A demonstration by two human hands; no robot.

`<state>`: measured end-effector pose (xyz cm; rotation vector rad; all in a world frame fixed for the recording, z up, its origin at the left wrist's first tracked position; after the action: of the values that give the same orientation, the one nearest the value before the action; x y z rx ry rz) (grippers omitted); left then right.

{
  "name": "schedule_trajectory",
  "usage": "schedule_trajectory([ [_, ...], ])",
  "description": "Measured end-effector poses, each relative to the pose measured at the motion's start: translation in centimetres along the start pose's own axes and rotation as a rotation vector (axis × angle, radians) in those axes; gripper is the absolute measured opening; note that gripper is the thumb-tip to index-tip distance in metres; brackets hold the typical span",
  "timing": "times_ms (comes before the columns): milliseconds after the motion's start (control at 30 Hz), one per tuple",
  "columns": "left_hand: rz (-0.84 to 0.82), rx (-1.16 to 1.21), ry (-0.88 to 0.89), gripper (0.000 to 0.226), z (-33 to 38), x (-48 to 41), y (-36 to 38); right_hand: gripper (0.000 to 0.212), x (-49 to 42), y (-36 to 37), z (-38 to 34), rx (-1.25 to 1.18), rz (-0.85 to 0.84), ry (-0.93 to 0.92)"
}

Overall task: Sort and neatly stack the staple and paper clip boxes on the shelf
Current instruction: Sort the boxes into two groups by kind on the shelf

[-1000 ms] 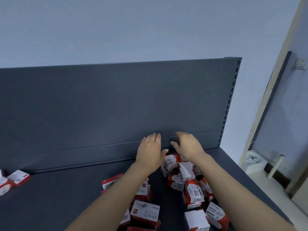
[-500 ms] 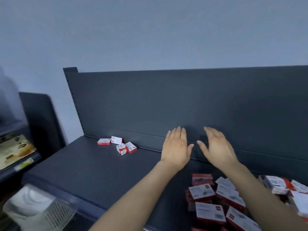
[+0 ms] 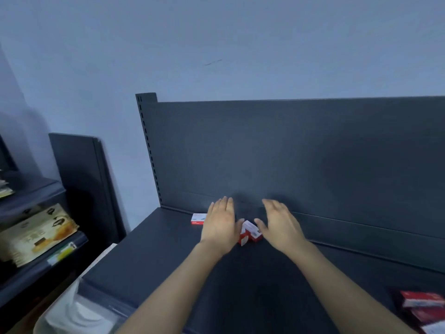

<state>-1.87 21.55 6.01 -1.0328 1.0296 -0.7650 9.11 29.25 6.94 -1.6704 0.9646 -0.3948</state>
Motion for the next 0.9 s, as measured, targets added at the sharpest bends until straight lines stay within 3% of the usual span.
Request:
schedule_trajectory([
  [200,-0.076,0.063,-0.039,0.048,-8.4,-1.0,2.9,0.04,-2.7,6.3,-3.6,0.03,-0.116,0.04],
  [367,-0.199,0.057,-0.074,0.062,-12.0,-2.5,6.2,0.04,-3.9,10.2,-3.7,0.063,-0.176,0.073],
  [767,-0.294,0.014,-0.055,0.061,-14.9,-5.9,10.4,0.037,-5.9,12.9,-2.7,0.106,-0.152,0.075],
  [900,-0.288,-0.031,-0.055,0.049,-15.3,-5.5,10.5,0.037,-5.9,13.0,-3.2,0.094,-0.148,0.06],
])
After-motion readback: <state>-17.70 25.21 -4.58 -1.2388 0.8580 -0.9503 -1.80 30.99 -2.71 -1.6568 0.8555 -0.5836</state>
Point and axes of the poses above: each hand's wrist, its own x-axis away from the middle knuckle, its own y-axis out of the palm, z = x × y, the point moved 6 cm from there along -x, towards the middle knuckle, and after that the axes turned 6 degrees about y, right-handed, at the moved point
